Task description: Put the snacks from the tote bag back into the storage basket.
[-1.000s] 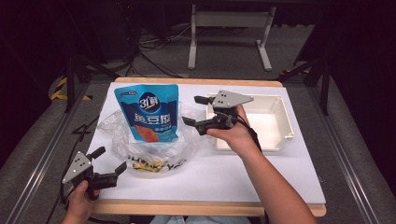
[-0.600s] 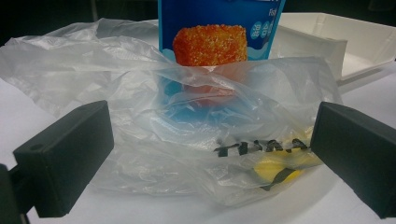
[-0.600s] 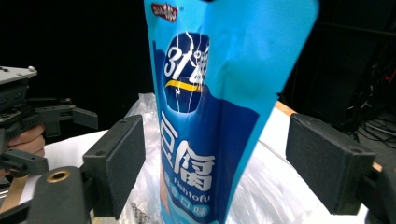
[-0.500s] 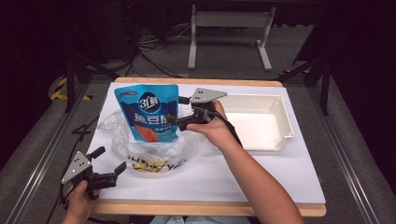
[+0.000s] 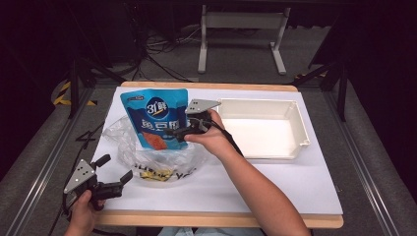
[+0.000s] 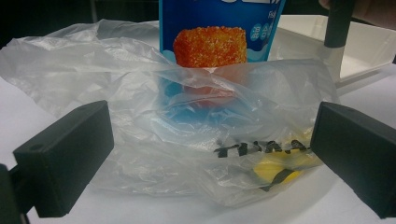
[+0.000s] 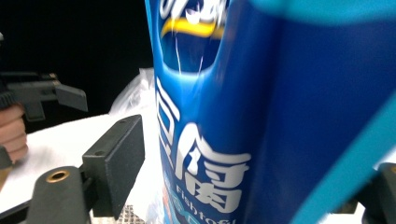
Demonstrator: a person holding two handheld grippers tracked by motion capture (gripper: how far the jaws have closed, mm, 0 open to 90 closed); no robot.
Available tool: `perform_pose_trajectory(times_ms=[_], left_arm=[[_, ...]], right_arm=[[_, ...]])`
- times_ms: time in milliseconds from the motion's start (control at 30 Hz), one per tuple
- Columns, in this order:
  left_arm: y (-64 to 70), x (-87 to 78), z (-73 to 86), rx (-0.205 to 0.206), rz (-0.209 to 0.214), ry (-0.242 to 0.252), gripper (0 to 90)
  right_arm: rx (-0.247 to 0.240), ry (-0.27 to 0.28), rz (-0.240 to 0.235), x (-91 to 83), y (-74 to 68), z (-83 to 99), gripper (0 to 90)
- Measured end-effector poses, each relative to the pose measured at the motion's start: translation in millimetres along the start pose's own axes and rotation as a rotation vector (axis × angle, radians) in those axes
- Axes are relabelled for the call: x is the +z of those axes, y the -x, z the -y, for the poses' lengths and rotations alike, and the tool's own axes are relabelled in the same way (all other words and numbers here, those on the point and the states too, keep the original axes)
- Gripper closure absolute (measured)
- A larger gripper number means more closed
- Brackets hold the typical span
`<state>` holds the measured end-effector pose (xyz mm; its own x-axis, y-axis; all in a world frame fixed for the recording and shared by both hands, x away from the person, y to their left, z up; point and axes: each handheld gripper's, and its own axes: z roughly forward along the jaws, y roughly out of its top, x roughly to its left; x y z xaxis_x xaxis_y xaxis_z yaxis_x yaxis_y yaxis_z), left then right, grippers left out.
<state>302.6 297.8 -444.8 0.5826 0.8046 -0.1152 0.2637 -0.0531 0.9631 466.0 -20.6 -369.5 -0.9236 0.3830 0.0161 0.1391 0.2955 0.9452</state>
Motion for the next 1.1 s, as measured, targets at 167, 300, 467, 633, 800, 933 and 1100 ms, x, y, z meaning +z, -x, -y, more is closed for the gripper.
perform_pose_trajectory(times_ms=[167,300,467,633,800,933,1100], left_arm=[[-0.2,0.0,0.0,-0.002,-0.001,0.001,0.2],[-0.5,-0.1,0.0,-0.004,-0.001,0.001,0.1],[-0.8,-0.8,-0.4,-0.002,0.001,-0.009,0.1],[-0.6,0.0,0.1,-0.006,-0.001,0.002,0.2],[-0.6,0.1,0.2,-0.007,-0.002,0.002,0.1],[-0.6,0.2,0.2,-0.008,-0.002,0.002,0.2],[-0.7,0.4,0.1,-0.007,-0.004,0.001,0.2]], right_arm=[[0.002,-0.019,-0.012,9.4,-0.2,6.4,21.1],[0.002,-0.022,-0.023,15.7,-0.3,10.7,21.1],[0.000,-0.024,-0.024,20.5,0.7,15.1,21.1],[-0.024,-0.040,-0.023,25.8,0.6,20.0,21.2],[-0.031,-0.037,-0.017,28.8,0.1,22.3,21.7],[-0.050,-0.077,-0.007,29.5,0.4,23.7,28.3],[-0.076,-0.117,-0.034,31.0,0.2,26.6,37.3]])
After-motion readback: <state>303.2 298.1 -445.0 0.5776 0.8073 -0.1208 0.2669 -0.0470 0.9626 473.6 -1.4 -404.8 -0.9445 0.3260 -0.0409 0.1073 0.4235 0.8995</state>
